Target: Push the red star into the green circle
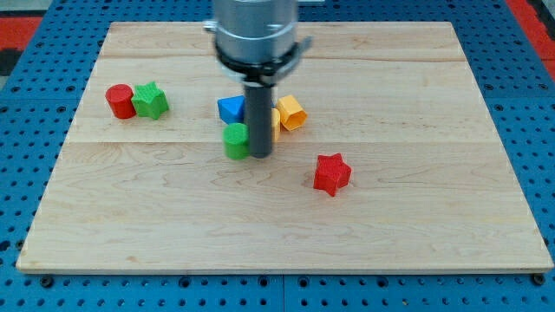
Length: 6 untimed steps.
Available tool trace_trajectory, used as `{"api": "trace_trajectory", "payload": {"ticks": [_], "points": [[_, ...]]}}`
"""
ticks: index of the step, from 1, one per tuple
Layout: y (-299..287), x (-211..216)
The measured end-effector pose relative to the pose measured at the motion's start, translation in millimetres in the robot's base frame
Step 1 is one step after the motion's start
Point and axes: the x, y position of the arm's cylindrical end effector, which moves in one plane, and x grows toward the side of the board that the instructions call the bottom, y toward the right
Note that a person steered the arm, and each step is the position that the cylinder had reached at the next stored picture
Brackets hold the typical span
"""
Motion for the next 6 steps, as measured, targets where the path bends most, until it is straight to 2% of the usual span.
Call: {"api": "trace_trajectory", "payload": {"ticks": [2,3,4,5,6], "points": [[-30,-41],[-90,-44],[-125,-44],[-90,-21],[-28,2]]}}
